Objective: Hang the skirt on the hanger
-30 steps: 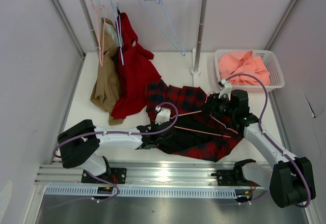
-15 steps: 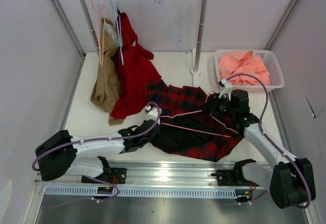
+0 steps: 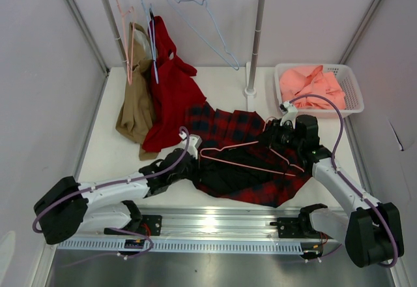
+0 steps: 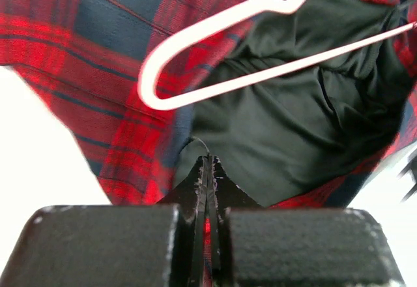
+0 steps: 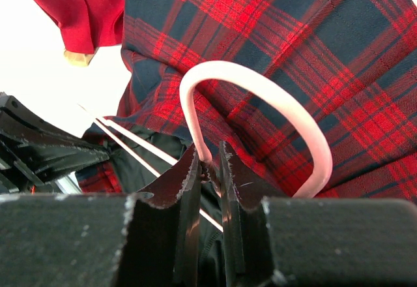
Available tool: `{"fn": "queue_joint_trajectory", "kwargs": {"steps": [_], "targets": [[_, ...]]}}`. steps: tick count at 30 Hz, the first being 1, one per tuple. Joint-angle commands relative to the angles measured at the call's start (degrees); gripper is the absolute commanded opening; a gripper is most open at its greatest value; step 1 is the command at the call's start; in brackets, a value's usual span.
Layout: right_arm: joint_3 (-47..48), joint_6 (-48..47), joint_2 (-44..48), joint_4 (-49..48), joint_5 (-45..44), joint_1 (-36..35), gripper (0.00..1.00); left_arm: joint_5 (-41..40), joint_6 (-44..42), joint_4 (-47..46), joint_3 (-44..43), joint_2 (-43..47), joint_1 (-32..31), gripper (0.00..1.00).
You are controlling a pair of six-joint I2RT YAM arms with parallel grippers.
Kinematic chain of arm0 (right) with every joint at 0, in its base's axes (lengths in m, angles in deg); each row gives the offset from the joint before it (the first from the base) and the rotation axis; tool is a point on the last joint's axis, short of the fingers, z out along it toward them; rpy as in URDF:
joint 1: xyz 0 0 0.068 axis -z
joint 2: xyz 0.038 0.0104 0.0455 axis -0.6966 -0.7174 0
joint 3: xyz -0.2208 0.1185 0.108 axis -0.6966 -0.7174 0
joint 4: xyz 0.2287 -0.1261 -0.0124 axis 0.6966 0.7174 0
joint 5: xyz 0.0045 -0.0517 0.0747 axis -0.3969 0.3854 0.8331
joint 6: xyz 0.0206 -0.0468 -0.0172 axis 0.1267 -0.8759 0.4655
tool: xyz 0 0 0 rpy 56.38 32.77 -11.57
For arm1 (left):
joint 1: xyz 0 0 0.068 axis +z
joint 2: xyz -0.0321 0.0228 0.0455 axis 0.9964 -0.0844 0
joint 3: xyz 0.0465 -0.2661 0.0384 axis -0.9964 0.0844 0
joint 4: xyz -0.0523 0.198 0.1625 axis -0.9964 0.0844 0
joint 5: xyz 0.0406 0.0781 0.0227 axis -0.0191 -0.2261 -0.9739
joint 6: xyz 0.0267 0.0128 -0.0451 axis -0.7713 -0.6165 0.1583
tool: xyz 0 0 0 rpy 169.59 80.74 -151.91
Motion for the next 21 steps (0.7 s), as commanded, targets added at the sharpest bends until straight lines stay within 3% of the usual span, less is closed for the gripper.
{"fn": "queue_joint_trajectory", "kwargs": {"steps": [1,12,21], "targets": [[1.84,0.08,1.11,-1.40,-1.09,-0.04,0.00,2.87,0.40,-0.29,1.39,3.33,3.17,0.00],[1.75,0.26,2.17,-1.14,-1.18,0.05,0.00,3.41,3.91,2.35,1.84,3.86,11.70,0.00],[1.49,-0.97,2.52,0.71,-1.09,-0.65,0.00,4.02,4.97,0.33,-0.44,2.02,13.82,0.00]]}}
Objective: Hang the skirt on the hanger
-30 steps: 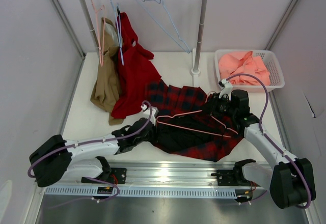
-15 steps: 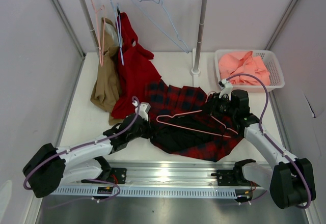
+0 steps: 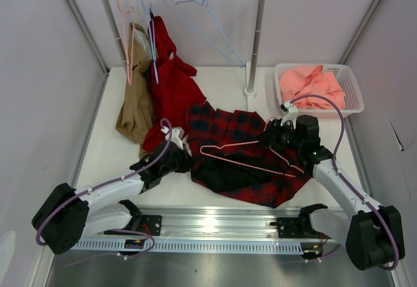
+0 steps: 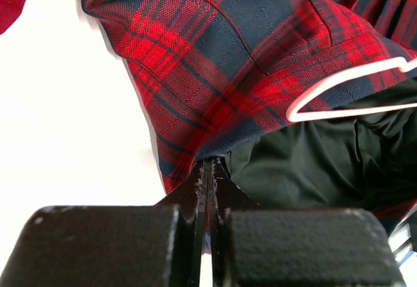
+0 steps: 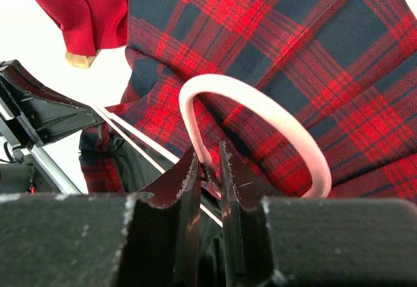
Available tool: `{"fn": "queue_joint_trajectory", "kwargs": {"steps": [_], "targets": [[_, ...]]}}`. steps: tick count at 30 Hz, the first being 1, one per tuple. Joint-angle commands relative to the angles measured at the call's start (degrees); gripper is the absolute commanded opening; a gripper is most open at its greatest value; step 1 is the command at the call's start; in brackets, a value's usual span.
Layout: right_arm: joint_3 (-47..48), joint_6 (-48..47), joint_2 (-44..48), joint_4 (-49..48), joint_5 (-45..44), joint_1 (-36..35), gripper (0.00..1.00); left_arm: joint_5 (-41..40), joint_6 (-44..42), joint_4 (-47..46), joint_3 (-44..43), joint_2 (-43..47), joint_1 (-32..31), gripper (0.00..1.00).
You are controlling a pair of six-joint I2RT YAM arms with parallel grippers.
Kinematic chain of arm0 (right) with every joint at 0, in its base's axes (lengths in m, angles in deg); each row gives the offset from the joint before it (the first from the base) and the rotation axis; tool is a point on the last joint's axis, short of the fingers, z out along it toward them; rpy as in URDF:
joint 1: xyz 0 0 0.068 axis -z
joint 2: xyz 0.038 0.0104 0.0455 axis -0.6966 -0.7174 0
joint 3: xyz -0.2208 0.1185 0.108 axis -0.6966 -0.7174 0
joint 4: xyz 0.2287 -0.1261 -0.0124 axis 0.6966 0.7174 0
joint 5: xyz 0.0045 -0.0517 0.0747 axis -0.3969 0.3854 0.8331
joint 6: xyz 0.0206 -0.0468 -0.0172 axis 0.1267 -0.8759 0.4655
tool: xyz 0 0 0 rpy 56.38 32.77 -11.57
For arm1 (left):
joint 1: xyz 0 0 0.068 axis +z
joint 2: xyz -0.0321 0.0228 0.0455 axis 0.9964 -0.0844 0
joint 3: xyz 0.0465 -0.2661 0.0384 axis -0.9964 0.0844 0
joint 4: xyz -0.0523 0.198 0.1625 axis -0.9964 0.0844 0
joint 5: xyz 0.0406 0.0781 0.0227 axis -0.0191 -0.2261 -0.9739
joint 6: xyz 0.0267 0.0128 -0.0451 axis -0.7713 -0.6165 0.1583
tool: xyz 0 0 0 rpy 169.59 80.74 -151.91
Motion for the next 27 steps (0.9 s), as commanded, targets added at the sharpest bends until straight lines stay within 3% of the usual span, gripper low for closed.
{"fn": "queue_joint_trajectory", "kwargs": {"steps": [1,9,27], "targets": [[1.40,-1.08,0.99,0.49,-1.37,-0.90,0.00,0.61,0.91,-1.66,-2.68,-0.89,0.81,0.00],[1.40,-2.49,-0.42,2.51,-7.18,-6.08,0.00,0.44,0.73,-1.75,-4.52,-2.56,0.99,0.00],[0.52,-3.11,-1.56,2.78,-10.26,-9.07,0.00,1.32,0.56,-2.63,-5.22,-2.56,1.34,0.00]]}}
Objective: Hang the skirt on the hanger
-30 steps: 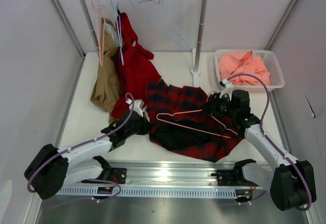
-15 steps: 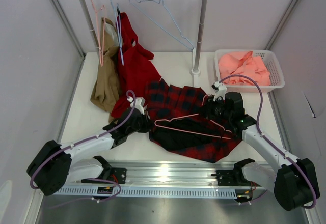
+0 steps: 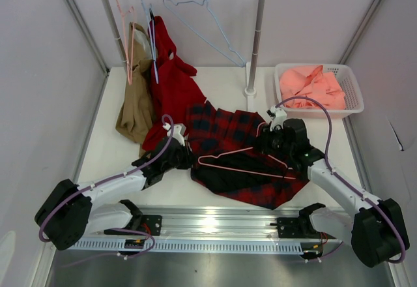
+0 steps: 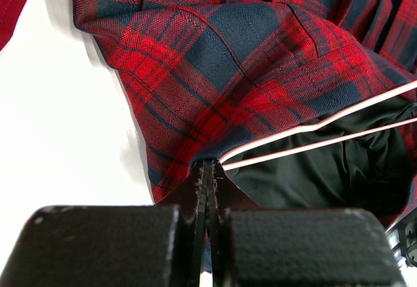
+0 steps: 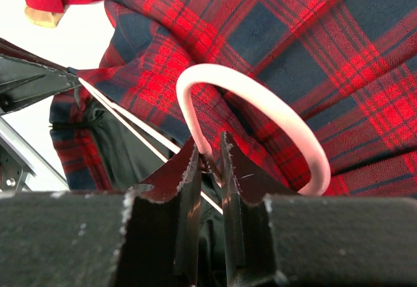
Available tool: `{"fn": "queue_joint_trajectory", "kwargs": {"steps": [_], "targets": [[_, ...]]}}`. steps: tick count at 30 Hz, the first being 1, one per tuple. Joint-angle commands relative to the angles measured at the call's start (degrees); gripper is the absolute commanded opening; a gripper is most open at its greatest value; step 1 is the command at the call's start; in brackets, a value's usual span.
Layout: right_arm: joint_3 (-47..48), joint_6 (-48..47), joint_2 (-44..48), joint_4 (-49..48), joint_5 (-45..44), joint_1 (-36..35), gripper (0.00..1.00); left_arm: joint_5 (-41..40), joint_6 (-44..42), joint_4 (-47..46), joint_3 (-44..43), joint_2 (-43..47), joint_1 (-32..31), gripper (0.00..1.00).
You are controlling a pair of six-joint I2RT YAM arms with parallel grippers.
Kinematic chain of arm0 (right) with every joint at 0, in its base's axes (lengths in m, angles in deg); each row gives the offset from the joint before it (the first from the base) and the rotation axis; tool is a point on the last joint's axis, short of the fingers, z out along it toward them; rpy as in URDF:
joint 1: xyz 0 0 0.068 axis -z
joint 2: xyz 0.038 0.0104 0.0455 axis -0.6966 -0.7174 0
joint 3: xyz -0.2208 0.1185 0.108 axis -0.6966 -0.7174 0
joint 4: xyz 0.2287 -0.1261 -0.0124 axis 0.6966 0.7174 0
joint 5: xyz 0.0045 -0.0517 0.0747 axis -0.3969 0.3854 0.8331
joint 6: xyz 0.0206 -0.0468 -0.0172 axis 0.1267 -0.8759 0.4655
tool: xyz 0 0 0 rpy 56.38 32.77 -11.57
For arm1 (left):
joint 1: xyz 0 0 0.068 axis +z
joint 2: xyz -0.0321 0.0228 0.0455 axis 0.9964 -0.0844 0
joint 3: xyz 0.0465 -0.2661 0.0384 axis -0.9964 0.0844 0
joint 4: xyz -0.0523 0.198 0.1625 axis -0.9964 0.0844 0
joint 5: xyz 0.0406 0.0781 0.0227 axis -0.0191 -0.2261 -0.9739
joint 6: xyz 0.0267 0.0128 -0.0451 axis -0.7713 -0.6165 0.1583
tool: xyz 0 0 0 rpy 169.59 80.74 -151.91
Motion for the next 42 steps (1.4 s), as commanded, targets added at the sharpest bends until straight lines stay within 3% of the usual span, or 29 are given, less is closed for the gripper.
{"fn": "queue_joint_trajectory", "kwargs": {"steps": [1,42], "targets": [[0.52,-0.68,-0.18,0.13,-1.28,-0.66,0.00,0.42,0.49,-2.41,-2.23,0.13,0.64,0.00],[2.02,5.29,-2.20,-6.55,7.51,-1.62,0.00,12.37,-4.78,-3.11,-4.17,0.21,0.46,0.00]]}}
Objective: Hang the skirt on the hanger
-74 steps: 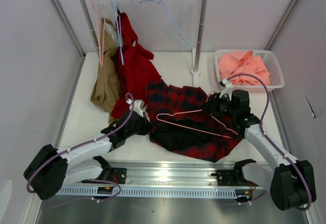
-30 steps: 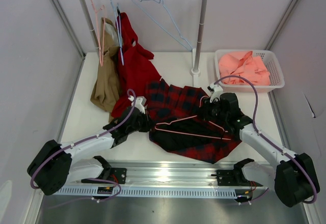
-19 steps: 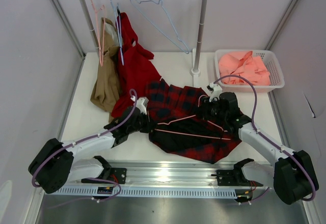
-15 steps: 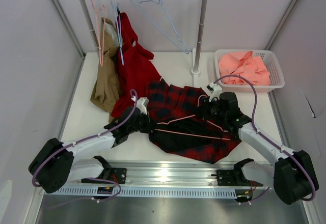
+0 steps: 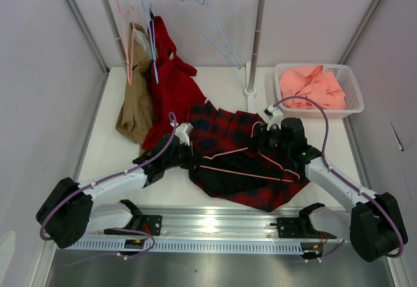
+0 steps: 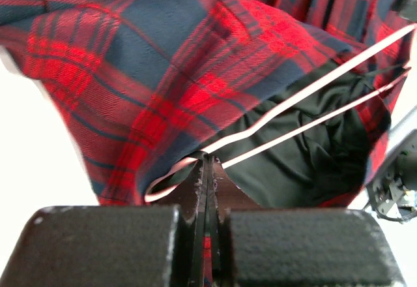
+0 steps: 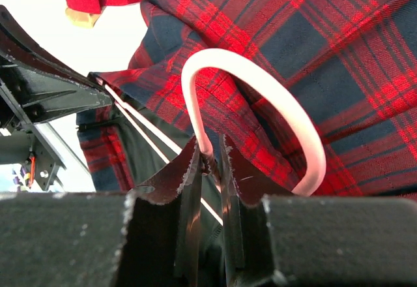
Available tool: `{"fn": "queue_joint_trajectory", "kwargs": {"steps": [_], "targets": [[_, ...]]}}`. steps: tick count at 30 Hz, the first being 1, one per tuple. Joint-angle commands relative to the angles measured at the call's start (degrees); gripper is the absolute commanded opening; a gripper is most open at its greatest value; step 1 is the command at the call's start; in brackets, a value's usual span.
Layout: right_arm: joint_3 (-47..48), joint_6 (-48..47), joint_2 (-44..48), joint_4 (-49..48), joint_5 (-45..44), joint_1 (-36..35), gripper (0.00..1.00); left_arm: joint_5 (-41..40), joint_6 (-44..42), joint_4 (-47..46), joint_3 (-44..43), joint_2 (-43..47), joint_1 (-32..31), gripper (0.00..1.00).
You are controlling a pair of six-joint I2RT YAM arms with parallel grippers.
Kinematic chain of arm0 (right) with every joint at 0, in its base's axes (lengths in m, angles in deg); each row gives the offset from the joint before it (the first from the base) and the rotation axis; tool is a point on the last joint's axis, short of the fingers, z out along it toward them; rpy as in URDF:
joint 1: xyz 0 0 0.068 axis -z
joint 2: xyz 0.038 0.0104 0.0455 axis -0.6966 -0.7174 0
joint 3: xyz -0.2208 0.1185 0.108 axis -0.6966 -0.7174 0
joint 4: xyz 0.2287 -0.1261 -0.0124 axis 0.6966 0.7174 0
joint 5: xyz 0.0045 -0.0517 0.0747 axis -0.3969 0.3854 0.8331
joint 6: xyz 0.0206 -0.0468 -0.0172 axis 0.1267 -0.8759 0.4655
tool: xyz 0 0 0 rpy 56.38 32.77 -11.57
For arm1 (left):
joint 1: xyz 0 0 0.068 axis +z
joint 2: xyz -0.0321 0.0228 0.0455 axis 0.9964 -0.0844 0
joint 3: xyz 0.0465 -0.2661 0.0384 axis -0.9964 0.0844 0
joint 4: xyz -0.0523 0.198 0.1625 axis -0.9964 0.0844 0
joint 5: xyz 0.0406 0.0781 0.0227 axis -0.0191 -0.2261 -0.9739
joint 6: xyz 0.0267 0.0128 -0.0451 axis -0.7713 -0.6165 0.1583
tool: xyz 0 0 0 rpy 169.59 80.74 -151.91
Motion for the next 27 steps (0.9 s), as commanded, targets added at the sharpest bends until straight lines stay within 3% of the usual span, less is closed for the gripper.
{"fn": "queue_joint_trajectory", "kwargs": {"steps": [1,14,22,27], "targets": [[2.02,1.58,0.39,-2.59,2.38,-0.64,0.00,2.89,-2.18,-1.52,-2.70,1.68,0.36,0.00],[3.33,3.60,1.36,-3.91,3.96,-1.34,0.00,5.88,-3.68,-0.47,-3.14,3.17,0.18,0.02],[4.04,4.22,1.89,-4.44,2.12,-2.40,0.00,5.18,-5.17,2.87,-4.55,5.98,0.09,0.11],[4.92,4.22,2.15,-4.00,2.20,-2.49,0.00,3.69,-5.08,3.93,-4.20,8.09,0.09,0.23]]}}
